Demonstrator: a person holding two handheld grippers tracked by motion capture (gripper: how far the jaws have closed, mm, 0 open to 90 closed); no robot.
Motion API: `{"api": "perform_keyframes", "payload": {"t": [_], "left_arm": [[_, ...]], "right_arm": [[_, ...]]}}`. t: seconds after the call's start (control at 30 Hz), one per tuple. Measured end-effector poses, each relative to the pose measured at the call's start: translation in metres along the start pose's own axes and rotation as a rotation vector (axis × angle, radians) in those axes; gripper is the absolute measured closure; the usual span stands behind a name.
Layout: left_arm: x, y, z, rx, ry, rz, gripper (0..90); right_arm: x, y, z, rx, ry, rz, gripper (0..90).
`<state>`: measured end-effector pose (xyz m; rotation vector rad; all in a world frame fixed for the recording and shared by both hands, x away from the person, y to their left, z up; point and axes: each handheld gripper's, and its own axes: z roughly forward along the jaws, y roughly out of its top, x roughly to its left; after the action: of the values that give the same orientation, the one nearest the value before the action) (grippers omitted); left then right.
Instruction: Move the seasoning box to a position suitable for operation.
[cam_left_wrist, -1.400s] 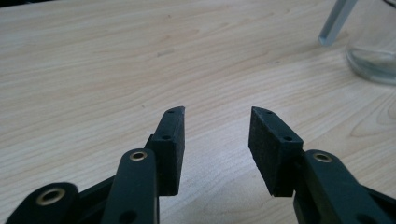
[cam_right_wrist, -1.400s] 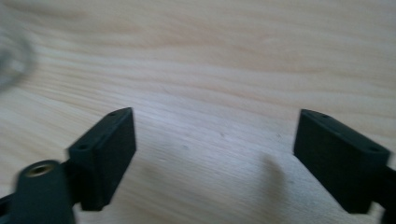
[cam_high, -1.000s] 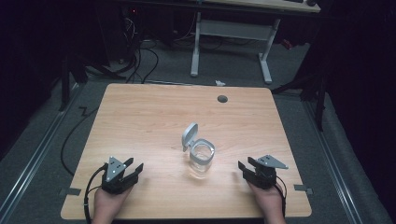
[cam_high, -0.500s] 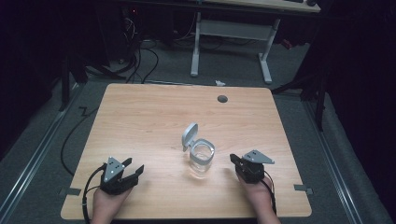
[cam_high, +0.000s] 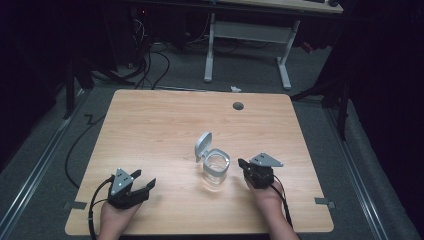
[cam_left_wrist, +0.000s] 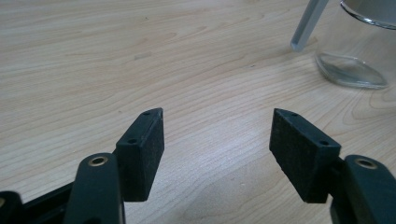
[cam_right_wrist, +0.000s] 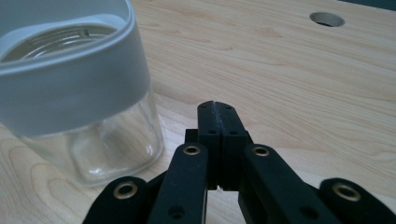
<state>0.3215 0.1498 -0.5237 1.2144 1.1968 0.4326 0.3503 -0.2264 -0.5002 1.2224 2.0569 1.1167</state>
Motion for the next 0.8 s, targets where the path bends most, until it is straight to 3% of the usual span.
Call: {"api": "perform_keyframes", "payload": {"t": [0.2, 0.33, 0.63, 0.8], "left_arm": [[0.0, -0.002, 0.001, 0.012, 0.009, 0.003, 37.0], [0.0, -0.002, 0.0, 0.016, 0.005, -0.015, 38.1], [0.0, -0.003, 0.001, 0.017, 0.008, -0.007, 38.4], [-0.001, -0.004, 0.001, 0.017, 0.006, 0.0, 38.6]], "right_arm": [[0.01, 0.004, 0.016, 0.005, 0.034, -0.016, 90.0], [0.014, 0.005, 0.019, 0.003, 0.043, -0.027, 90.0], [0.018, 0.004, 0.014, -0.003, 0.056, -0.021, 90.0], [0.027, 0.001, 0.005, -0.008, 0.075, -0.043, 90.0]]}}
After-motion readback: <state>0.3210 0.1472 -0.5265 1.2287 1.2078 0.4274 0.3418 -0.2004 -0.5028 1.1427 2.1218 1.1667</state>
